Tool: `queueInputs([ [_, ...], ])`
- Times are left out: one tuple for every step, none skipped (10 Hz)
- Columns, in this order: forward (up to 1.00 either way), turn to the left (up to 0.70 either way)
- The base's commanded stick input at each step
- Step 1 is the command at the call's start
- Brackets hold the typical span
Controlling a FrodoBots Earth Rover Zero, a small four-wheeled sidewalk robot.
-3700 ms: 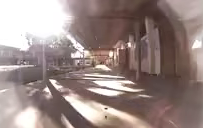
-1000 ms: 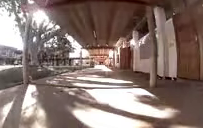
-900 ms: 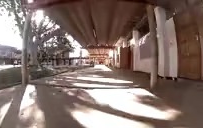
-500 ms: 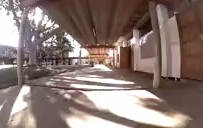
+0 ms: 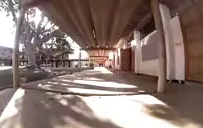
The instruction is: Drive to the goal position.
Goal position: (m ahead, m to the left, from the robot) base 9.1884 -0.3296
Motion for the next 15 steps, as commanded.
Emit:
queueInputs([
  [0.50, 0.00],
  [0.50, 0.00],
  [0.50, 0.00],
  [0.50, 0.00],
  [0.50, 0.00],
  [0.50, 0.00],
  [0.50, 0.00],
  [0.50, 0.00],
  [0.50, 0.00],
  [0.50, 0.00],
  [0.50, 0.00],
  [0.50, 0.00],
  [0.50, 0.00],
  [0.50, 0.00],
  [0.50, 0.00],
])
